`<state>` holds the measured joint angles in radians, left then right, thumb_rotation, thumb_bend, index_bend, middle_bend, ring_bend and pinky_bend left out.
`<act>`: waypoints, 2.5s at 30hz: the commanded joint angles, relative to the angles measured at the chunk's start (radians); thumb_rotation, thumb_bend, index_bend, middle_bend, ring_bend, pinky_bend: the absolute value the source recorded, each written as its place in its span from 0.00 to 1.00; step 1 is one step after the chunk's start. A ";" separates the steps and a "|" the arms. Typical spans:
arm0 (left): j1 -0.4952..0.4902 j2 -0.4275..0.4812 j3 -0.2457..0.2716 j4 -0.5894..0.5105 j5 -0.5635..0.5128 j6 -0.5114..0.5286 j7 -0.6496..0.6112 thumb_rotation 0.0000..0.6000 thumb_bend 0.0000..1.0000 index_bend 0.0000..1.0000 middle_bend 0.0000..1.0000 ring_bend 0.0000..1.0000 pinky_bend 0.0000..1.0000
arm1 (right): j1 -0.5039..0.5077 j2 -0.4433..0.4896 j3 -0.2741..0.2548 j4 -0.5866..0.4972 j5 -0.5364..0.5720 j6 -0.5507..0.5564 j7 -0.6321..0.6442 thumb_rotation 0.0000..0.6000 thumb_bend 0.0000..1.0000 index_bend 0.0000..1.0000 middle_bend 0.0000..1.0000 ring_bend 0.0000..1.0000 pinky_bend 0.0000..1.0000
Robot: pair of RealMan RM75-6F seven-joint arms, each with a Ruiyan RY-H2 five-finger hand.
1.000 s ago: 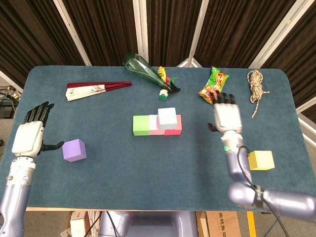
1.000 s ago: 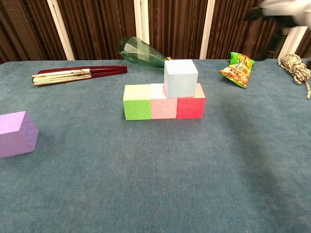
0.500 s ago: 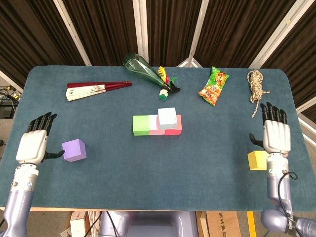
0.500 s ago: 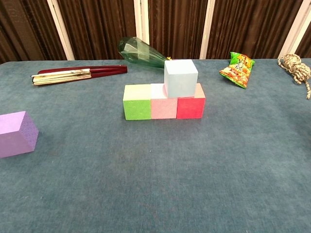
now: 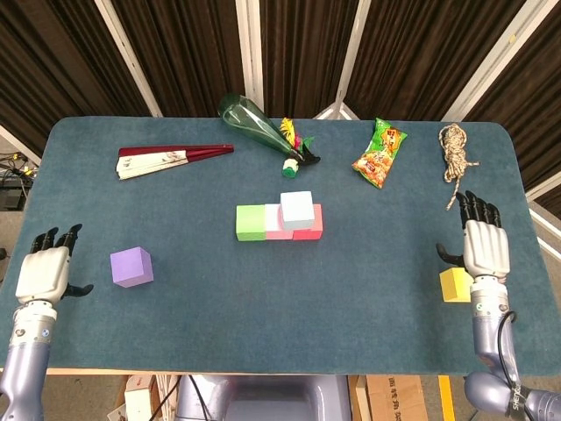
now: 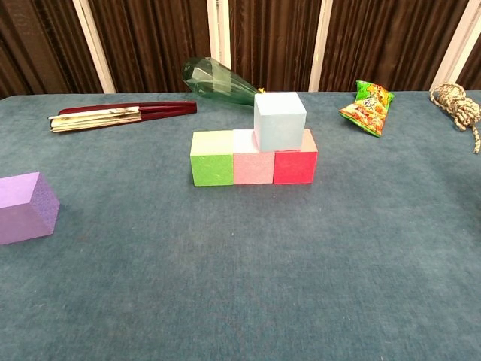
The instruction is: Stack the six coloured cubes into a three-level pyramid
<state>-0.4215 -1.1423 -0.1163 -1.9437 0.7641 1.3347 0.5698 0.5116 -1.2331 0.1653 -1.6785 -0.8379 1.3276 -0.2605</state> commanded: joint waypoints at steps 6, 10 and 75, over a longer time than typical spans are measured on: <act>-0.074 -0.056 -0.028 0.129 -0.126 -0.127 0.039 1.00 0.08 0.00 0.20 0.00 0.00 | -0.014 -0.003 0.018 0.001 -0.013 -0.011 -0.004 1.00 0.31 0.00 0.00 0.00 0.00; -0.101 -0.090 -0.028 0.163 -0.148 -0.166 0.047 1.00 0.08 0.00 0.18 0.00 0.00 | -0.020 -0.004 0.028 0.002 -0.015 -0.022 -0.008 1.00 0.31 0.00 0.00 0.00 0.00; -0.449 -0.104 -0.227 0.039 -0.192 -0.243 0.165 1.00 0.36 0.00 0.33 0.03 0.03 | -0.065 -0.004 0.111 -0.009 -0.008 -0.090 -0.009 1.00 0.31 0.00 0.00 0.00 0.00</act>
<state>-0.8201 -1.2290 -0.3172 -1.9173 0.6229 1.1125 0.6932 0.4470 -1.2373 0.2747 -1.6878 -0.8475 1.2390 -0.2711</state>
